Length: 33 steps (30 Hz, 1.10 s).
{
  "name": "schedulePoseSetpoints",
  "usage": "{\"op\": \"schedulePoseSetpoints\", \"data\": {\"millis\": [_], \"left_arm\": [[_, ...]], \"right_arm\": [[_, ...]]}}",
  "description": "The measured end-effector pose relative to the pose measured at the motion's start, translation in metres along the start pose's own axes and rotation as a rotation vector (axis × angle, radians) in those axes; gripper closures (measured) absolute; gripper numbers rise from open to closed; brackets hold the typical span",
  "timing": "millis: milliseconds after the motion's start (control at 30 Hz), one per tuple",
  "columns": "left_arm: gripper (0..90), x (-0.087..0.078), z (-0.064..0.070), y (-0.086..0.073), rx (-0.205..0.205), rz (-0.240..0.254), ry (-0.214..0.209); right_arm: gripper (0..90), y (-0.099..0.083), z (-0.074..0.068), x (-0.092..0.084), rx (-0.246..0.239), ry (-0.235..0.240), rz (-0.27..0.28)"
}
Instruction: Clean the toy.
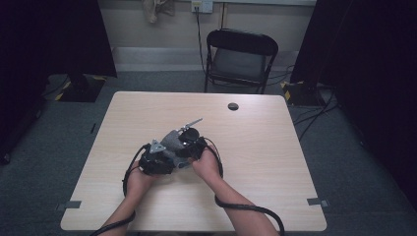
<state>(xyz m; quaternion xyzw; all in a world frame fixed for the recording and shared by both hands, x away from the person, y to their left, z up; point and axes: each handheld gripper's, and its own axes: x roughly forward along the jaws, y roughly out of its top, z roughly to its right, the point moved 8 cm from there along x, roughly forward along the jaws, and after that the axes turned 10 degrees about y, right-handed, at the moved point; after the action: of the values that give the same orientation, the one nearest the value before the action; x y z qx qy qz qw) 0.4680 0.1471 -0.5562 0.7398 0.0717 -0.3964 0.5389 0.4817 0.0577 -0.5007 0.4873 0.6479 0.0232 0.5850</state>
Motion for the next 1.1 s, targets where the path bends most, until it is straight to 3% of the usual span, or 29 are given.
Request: {"op": "schedulePoseSetpoints", "data": {"millis": [33,100,167,433,733,833,1100], "left_arm": [[24.5,0.0,0.0,0.0,-0.008,0.004,0.001],[24.5,0.0,0.0,0.0,-0.008,0.004,0.0],[24.5,0.0,0.0,0.0,-0.008,0.004,0.0],[24.5,0.0,0.001,0.0,-0.013,0.004,0.0],[24.5,0.0,0.0,0.0,-0.001,0.0,0.0],[24.5,0.0,0.0,0.0,-0.001,0.0,0.001],[24.5,0.0,0.0,0.0,-0.002,0.003,0.005]], "right_arm": [[69.8,0.0,-0.008,0.009,-0.022,0.019,-0.007],[69.8,0.0,-0.011,0.013,-0.036,0.022,-0.018],[69.8,-0.002,-0.012,0.017,-0.061,-0.005,-0.04],[70.1,-0.004,-0.006,0.018,-0.059,-0.018,-0.032],[70.5,0.0,0.01,0.013,-0.063,-0.07,-0.047],[70.6,0.001,0.022,0.01,-0.04,-0.087,-0.054],[70.6,0.002,0.032,0.008,-0.014,-0.102,-0.059]]}}
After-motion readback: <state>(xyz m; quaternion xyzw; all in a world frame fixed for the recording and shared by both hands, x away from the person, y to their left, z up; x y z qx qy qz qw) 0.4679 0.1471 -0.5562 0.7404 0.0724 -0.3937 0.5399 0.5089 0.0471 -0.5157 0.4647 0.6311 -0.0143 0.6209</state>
